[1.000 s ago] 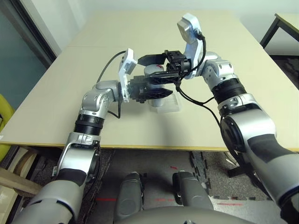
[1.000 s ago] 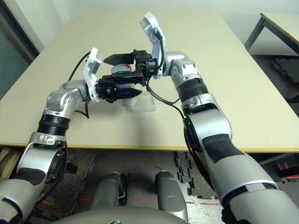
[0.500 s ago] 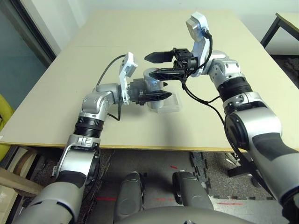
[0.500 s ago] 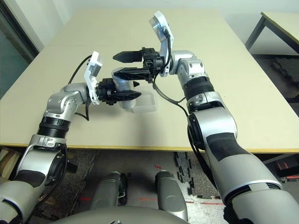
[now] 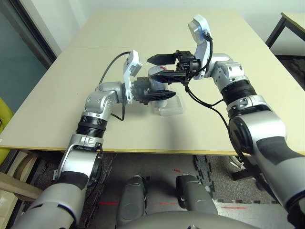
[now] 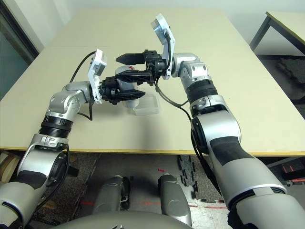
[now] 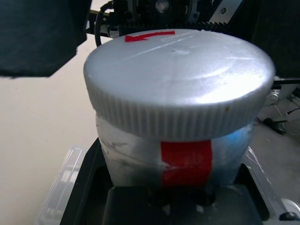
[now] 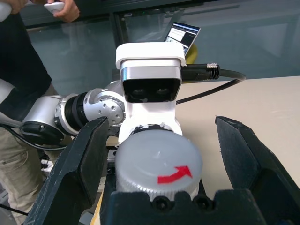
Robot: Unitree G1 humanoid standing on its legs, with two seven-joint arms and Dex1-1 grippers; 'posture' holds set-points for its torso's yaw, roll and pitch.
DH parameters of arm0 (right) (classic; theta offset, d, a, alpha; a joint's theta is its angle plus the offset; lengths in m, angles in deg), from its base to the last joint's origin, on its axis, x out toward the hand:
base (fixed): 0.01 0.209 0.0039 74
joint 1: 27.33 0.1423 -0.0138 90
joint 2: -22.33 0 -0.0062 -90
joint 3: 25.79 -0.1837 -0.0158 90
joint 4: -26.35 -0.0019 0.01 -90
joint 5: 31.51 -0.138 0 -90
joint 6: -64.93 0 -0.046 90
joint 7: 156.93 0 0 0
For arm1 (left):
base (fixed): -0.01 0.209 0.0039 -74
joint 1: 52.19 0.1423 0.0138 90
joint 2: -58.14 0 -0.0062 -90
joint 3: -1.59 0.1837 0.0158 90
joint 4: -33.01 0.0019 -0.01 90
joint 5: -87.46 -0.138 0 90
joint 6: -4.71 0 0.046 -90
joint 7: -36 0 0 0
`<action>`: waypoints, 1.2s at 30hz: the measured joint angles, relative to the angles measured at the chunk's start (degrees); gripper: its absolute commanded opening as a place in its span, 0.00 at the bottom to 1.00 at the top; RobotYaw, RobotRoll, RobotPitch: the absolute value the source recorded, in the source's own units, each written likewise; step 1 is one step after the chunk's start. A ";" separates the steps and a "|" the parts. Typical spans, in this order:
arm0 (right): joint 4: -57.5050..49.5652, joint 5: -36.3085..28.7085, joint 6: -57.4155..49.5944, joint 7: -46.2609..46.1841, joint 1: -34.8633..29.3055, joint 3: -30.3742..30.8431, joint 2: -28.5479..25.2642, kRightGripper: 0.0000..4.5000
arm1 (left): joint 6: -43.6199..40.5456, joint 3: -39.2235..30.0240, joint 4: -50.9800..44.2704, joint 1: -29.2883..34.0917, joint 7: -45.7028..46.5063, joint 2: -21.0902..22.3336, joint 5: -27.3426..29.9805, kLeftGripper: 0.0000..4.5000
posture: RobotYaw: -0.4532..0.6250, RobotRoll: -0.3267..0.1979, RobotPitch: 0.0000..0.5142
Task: Pour the medicine from the bottle into the box.
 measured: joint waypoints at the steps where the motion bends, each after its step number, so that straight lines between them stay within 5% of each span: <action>1: 0.00 0.19 0.20 -0.34 0.00 0.00 0.07 1.00 | 0.03 0.01 0.00 0.00 0.00 -0.03 -0.01 0.59 | 0.27 0.62 0.15; 36: 5.22 1.41 2.40 -0.76 0.25 -2.78 -6.36 1.00 | 0.95 -0.72 2.12 -1.59 0.29 1.20 0.14 0.59 | 0.27 0.62 0.15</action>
